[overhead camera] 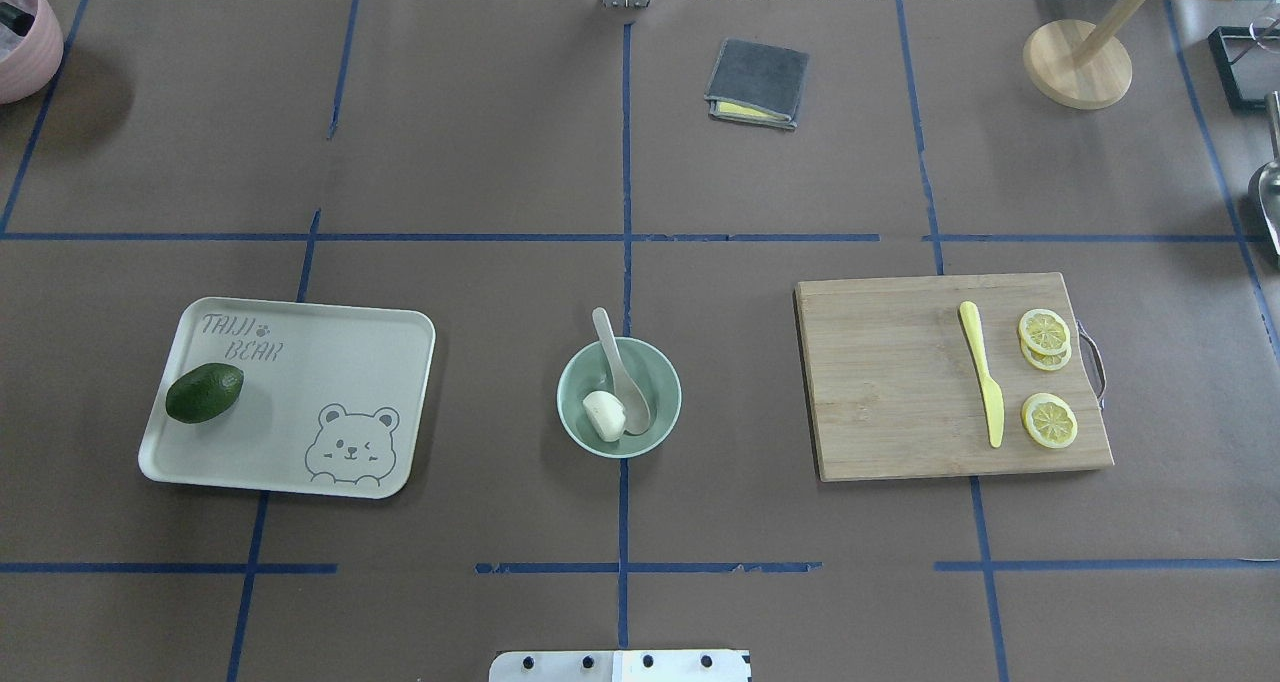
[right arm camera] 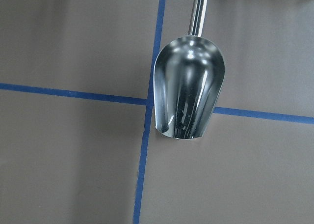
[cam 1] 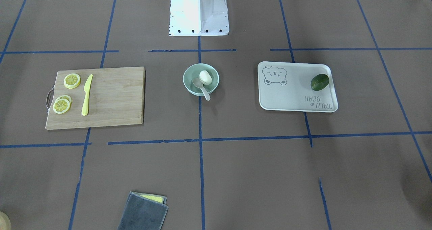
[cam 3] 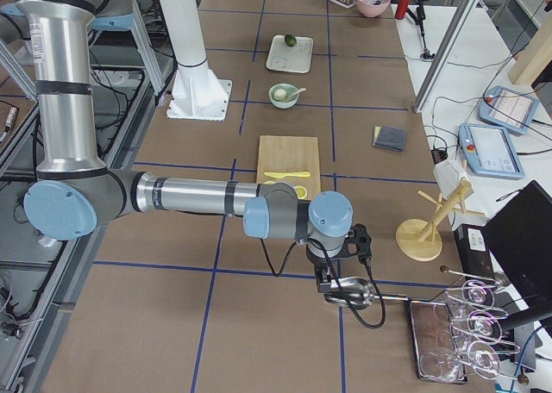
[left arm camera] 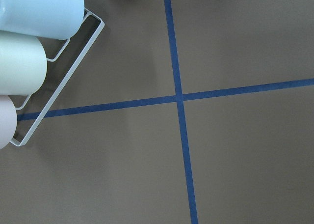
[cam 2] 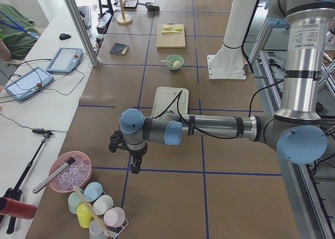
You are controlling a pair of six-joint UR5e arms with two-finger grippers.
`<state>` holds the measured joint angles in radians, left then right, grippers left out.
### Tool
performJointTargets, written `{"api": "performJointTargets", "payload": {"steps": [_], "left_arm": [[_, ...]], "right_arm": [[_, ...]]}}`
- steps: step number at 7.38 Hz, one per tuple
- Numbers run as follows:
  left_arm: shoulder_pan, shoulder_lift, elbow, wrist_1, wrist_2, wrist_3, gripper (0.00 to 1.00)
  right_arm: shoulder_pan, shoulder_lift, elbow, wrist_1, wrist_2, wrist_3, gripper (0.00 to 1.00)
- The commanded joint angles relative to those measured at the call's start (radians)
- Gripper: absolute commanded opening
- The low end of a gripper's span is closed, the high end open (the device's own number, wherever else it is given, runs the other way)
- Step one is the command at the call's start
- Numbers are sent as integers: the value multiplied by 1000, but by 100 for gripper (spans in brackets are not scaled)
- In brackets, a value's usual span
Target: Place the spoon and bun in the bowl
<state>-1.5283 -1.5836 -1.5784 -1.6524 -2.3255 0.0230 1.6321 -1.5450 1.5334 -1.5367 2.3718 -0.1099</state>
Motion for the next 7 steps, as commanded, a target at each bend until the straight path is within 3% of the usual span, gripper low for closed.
{"api": "performJointTargets", "payload": {"steps": [1, 7], "left_arm": [[-6, -1, 0, 0, 0, 0, 100], [-41, 2, -3, 0, 0, 0, 100]], "right_arm": [[0, -3, -4, 23, -5, 33, 100], [0, -3, -6, 21, 7, 36, 100]]}}
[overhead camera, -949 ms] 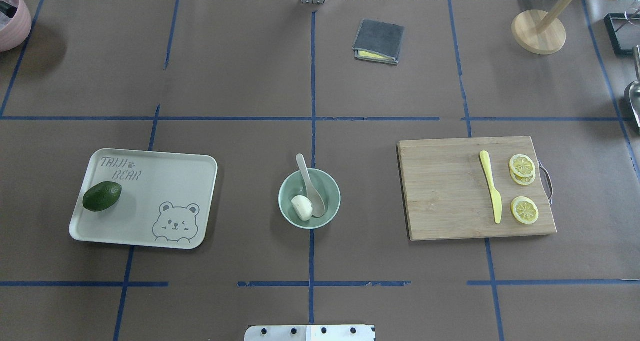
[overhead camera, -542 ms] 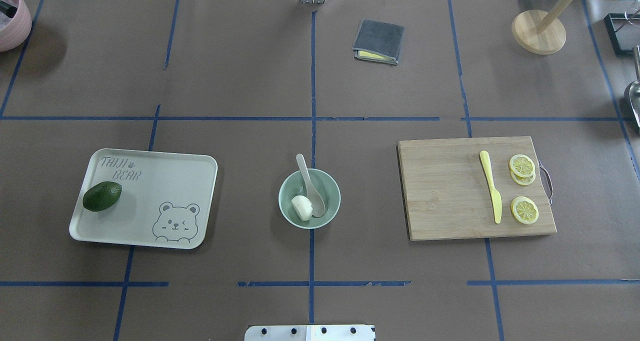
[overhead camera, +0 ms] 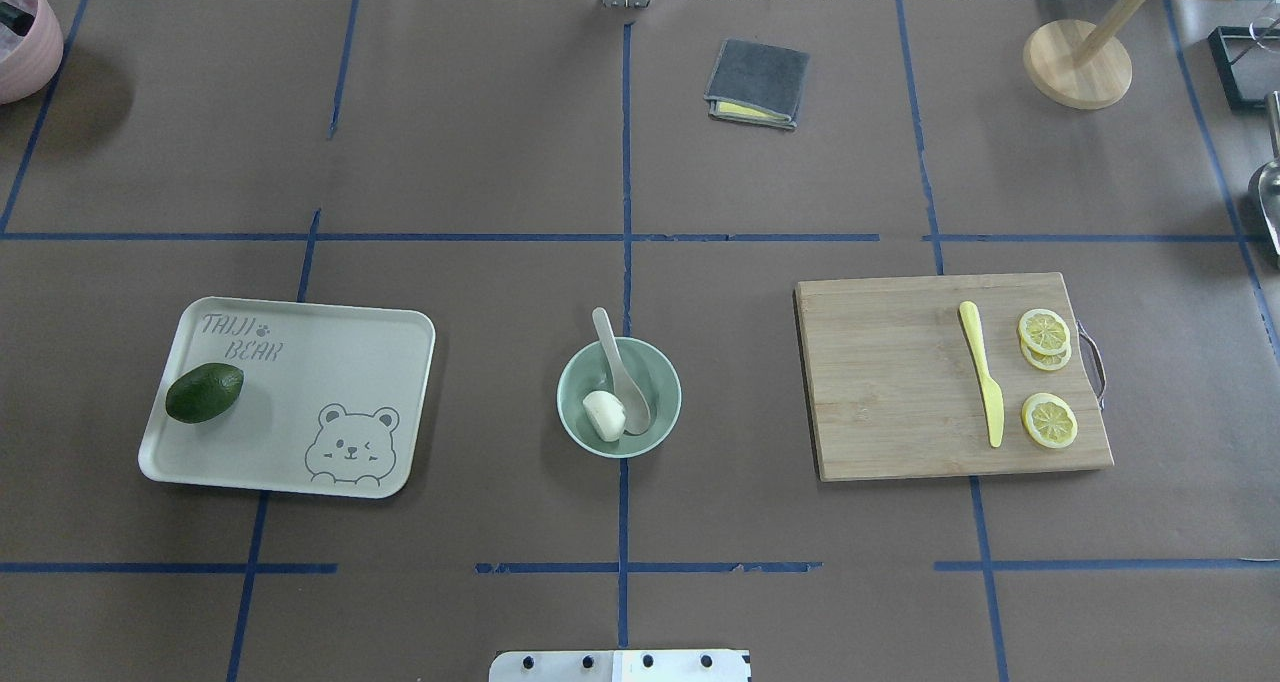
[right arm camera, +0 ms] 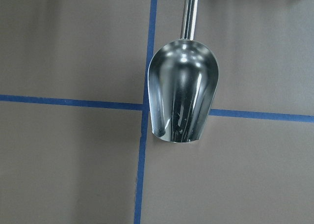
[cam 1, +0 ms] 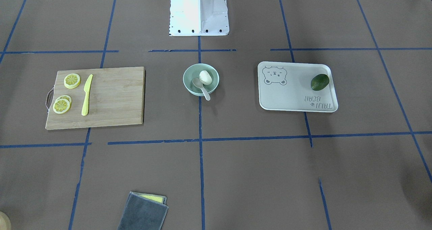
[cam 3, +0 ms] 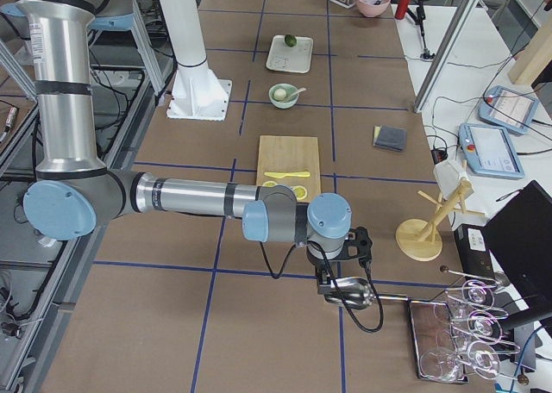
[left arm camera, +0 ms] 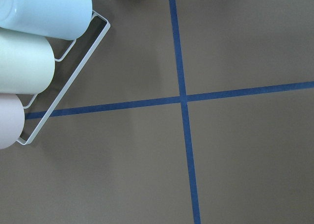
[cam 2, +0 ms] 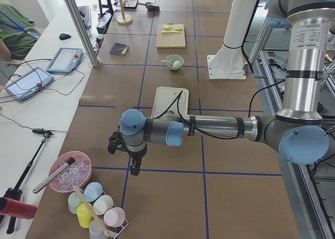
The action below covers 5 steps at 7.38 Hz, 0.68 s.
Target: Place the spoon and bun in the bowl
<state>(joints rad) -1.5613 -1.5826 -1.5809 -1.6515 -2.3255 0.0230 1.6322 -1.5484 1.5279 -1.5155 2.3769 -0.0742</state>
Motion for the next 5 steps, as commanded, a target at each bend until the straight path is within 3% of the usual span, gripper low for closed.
{"api": "performJointTargets", "payload": {"steps": [1, 5], "left_arm": [[-9, 24, -7, -2, -9, 0, 100], [-8, 27, -7, -1, -9, 0, 100]], "right_arm": [[0, -1, 0, 0, 2, 1, 100], [0, -1, 0, 0, 13, 1, 100]]}}
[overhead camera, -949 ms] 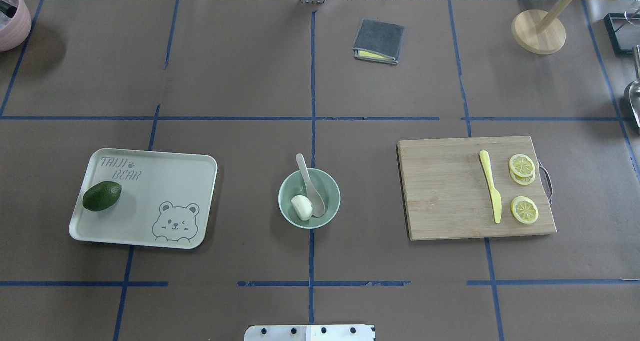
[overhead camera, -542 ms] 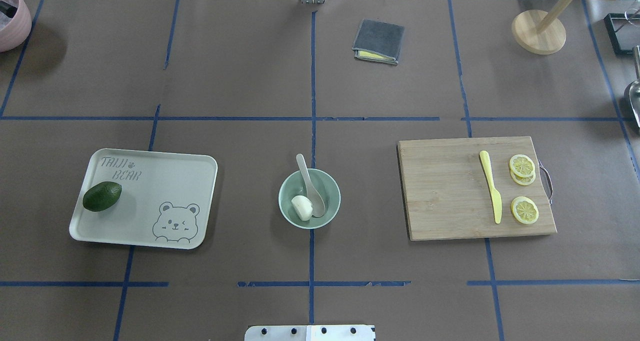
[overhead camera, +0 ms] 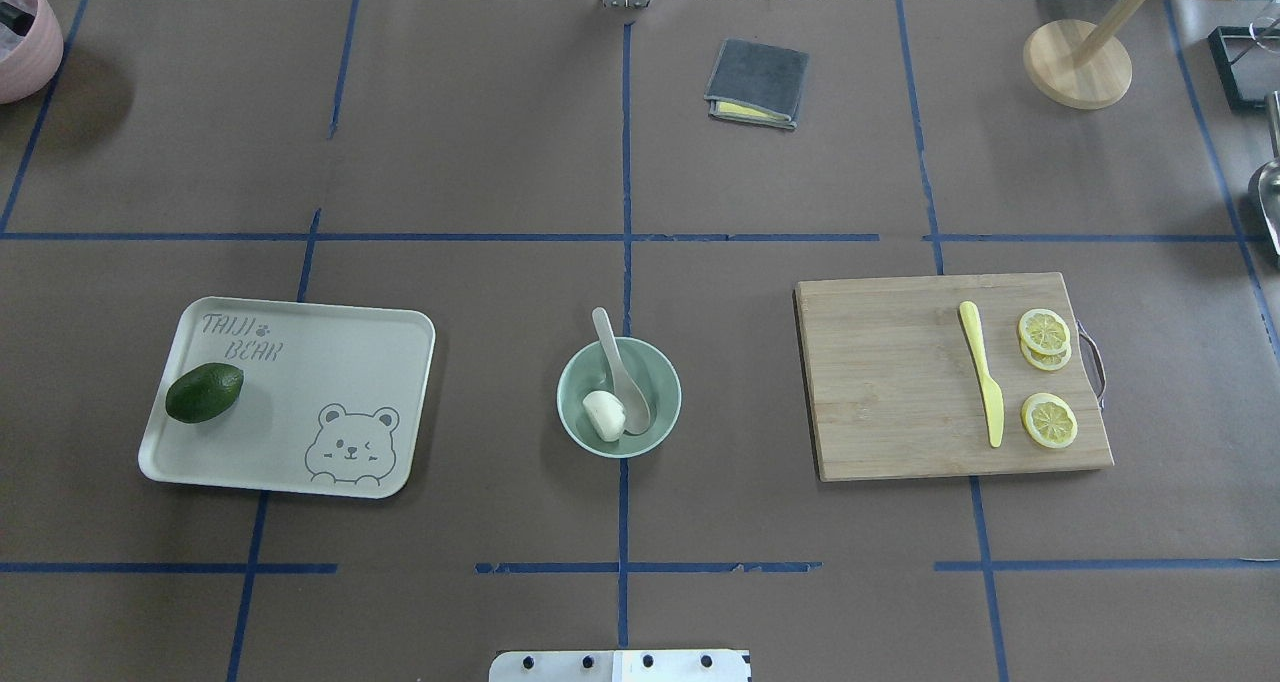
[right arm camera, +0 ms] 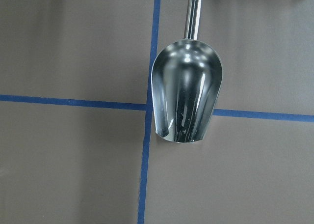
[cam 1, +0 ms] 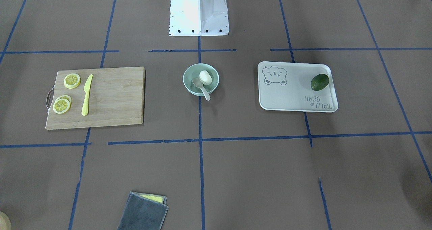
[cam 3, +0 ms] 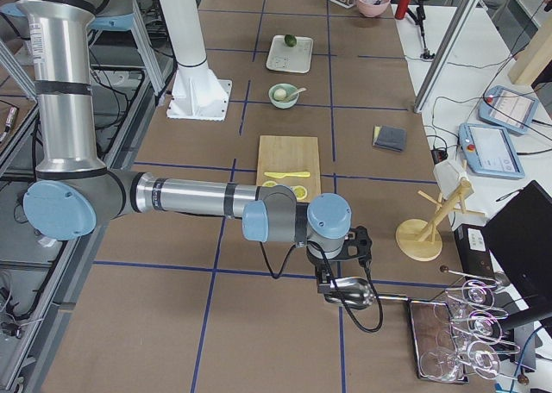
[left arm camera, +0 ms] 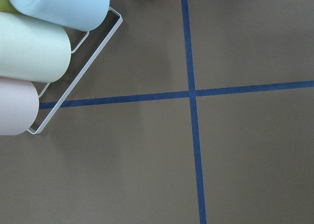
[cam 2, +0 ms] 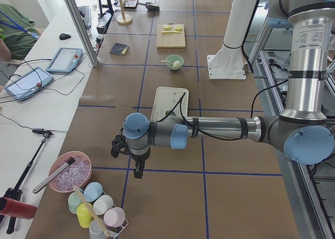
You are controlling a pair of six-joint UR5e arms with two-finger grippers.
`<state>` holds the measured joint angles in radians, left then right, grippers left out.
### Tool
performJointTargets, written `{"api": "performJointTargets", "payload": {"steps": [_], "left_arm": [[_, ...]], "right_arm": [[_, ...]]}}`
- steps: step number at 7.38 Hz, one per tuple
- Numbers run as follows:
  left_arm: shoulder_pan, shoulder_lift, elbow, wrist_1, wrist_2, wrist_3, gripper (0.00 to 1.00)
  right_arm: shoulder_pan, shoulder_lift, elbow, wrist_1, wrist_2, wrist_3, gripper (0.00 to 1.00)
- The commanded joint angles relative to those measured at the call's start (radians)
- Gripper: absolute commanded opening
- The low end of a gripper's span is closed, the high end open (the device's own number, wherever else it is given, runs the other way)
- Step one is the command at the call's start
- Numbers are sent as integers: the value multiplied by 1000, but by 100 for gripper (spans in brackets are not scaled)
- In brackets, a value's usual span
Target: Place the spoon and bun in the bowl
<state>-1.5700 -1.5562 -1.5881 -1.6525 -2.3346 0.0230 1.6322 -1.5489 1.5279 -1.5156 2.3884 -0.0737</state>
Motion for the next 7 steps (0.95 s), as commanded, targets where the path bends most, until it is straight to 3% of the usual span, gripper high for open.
{"api": "performJointTargets", "payload": {"steps": [1, 7], "left_arm": [[1, 1, 0, 0, 0, 0, 100], [1, 1, 0, 0, 0, 0, 100]], "right_arm": [[0, 0, 0, 0, 2, -1, 100], [0, 0, 9, 0, 2, -1, 100]]}}
